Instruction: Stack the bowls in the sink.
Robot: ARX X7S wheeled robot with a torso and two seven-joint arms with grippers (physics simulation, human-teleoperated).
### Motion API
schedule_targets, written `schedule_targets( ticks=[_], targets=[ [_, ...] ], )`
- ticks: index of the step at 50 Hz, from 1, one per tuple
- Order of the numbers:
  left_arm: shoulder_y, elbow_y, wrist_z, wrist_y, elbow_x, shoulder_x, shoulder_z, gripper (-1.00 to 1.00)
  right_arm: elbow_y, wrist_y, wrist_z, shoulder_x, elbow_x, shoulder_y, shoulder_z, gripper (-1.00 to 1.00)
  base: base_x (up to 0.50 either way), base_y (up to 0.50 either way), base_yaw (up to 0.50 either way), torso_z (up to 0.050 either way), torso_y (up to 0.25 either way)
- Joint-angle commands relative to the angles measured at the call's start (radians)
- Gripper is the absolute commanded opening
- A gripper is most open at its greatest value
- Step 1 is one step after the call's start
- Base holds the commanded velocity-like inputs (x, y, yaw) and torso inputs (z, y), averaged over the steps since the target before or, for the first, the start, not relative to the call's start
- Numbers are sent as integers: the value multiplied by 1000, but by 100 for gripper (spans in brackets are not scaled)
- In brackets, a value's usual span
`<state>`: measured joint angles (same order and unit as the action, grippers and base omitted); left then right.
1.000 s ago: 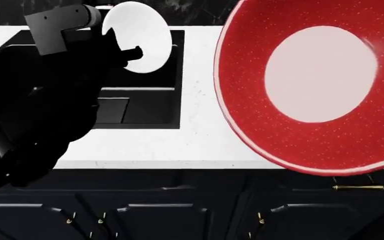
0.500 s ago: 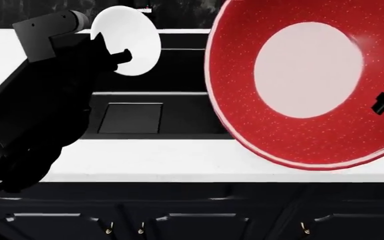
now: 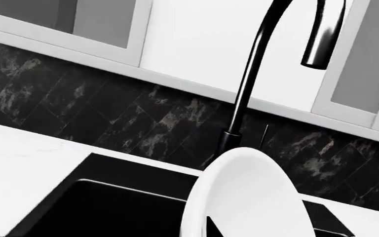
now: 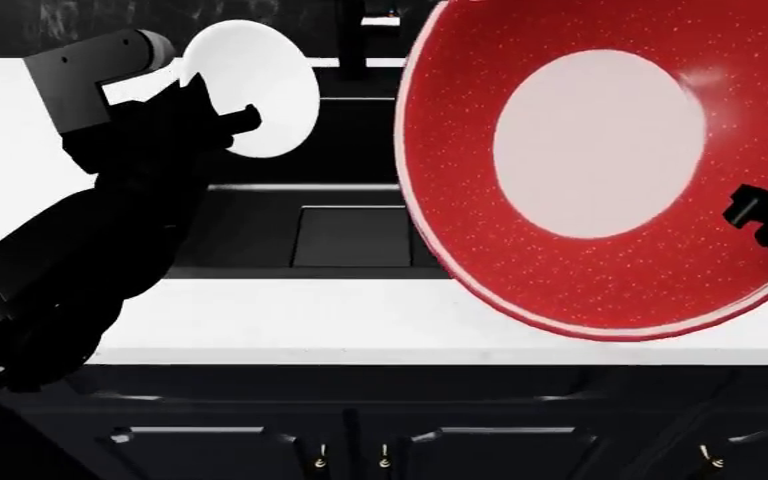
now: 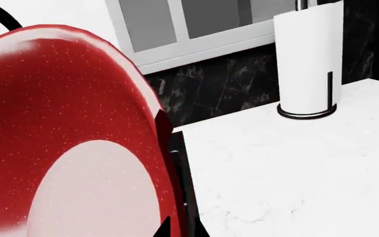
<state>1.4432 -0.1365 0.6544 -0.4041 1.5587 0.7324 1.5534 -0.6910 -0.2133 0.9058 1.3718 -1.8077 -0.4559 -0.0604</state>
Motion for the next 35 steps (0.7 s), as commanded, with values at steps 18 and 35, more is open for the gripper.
schedule_targets(
  ticks=[18, 35],
  targets=[
    [3, -7, 1, 7, -14, 2, -22, -100, 65, 11, 17, -41, 63, -41, -36, -100, 0, 333, 0, 0, 0],
    [-5, -21, 5, 4, -15, 4, -31, -100, 71, 73, -13, 9, 72, 172, 98, -100, 0, -176, 0, 0, 0]
  ],
)
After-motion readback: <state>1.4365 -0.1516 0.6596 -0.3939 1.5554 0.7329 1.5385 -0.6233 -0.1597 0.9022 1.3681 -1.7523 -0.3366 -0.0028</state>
